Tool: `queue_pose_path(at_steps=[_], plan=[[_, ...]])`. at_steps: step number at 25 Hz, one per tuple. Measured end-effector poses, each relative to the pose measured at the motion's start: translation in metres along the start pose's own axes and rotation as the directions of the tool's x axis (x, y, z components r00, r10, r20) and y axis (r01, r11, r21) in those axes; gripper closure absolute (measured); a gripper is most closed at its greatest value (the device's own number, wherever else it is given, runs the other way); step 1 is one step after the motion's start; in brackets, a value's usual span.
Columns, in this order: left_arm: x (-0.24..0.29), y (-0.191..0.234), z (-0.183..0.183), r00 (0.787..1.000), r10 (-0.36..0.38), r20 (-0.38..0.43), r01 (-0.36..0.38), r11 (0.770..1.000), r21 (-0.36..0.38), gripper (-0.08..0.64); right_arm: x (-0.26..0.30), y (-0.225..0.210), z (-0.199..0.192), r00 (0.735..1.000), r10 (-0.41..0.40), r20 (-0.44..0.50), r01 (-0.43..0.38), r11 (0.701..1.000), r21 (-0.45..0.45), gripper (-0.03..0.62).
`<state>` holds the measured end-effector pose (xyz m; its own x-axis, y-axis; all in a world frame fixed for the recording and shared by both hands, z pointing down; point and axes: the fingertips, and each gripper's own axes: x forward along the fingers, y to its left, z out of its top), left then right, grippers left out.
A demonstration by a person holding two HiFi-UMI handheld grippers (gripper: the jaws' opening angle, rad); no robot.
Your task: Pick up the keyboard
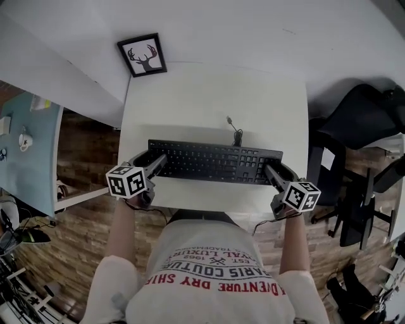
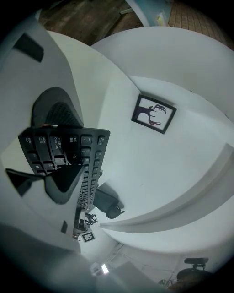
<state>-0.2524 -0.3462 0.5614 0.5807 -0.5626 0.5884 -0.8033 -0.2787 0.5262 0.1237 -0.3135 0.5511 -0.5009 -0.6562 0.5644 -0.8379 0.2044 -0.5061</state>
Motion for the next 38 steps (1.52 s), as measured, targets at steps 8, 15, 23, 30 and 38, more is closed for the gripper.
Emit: queue_pose_path(at_steps=[8, 15, 23, 30, 38], plan=[[-0.03, -0.031, 0.068, 0.993, -0.012, 0.117, 0.003, 0.997, 0.077, 0.301, -0.021, 0.031, 0.066, 0.995, 0.027, 0.099, -0.021, 0.998, -0.063, 0.36], [0.004, 0.021, -0.003, 0.976, 0.011, 0.216, -0.055, 0.979, 0.195, 0.301, 0.044, -0.015, -0.03, 0.968, 0.119, 0.221, -0.1, 0.991, -0.094, 0.36], [0.014, 0.034, -0.043, 0.948, -0.003, 0.318, -0.093, 0.953, 0.289, 0.301, 0.064, -0.039, -0.079, 0.926, 0.181, 0.33, -0.137, 0.979, -0.153, 0.36], [-0.006, 0.007, -0.014, 0.927, -0.038, 0.373, -0.099, 0.935, 0.34, 0.301, 0.04, -0.025, -0.05, 0.897, 0.2, 0.393, -0.135, 0.973, -0.188, 0.359], [-0.01, -0.008, -0.009, 0.923, -0.049, 0.383, -0.104, 0.924, 0.367, 0.301, 0.028, -0.026, -0.047, 0.888, 0.201, 0.414, -0.136, 0.974, -0.183, 0.359]])
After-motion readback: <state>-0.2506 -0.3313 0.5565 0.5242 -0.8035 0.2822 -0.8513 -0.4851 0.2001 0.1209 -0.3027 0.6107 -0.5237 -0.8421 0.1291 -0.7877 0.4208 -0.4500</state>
